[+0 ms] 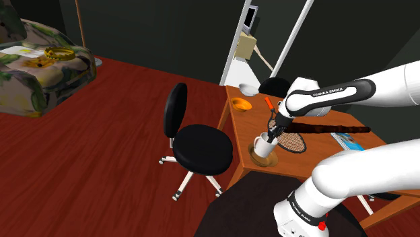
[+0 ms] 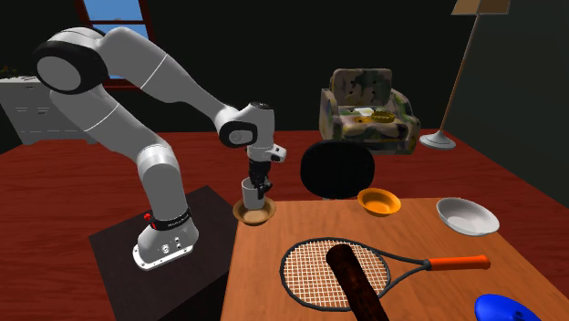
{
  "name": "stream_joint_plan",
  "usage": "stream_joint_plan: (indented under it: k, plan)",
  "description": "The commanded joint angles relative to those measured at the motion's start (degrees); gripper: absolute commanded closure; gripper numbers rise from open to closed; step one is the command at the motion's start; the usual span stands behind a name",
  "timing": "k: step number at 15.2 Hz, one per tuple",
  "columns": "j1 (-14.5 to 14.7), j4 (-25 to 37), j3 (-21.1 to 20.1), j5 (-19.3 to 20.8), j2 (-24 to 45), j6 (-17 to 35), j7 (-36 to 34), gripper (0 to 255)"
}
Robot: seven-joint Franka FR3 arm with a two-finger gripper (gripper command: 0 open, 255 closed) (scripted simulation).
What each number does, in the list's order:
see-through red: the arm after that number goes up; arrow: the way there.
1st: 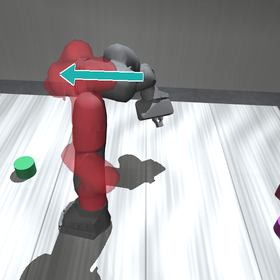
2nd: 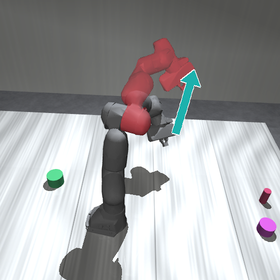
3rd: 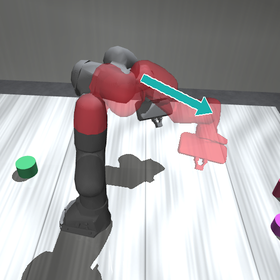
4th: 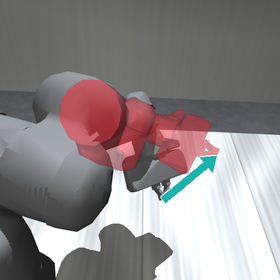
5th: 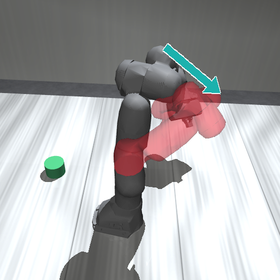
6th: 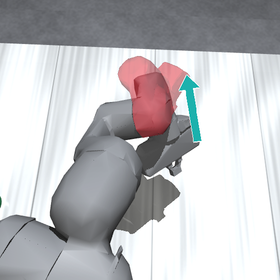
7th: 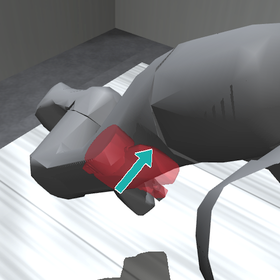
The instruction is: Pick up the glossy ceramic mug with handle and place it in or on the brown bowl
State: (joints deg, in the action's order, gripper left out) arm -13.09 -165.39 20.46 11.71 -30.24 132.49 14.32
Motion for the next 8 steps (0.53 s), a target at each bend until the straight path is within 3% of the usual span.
stream_joint_plan:
  k: [1, 4, 5, 8]
  plan:
    - [0.01, -0.04, 0.01, 0.00, 0.07, 0.14, 0.00, 255]
    - [0.01, -0.04, 0.02, 0.00, 0.07, 0.14, 0.00, 255]
    - [0.01, -0.04, 0.01, 0.00, 0.07, 0.14, 0.00, 0]
    - [0.01, -0.04, 0.01, 0.00, 0.08, 0.14, 0.00, 0]
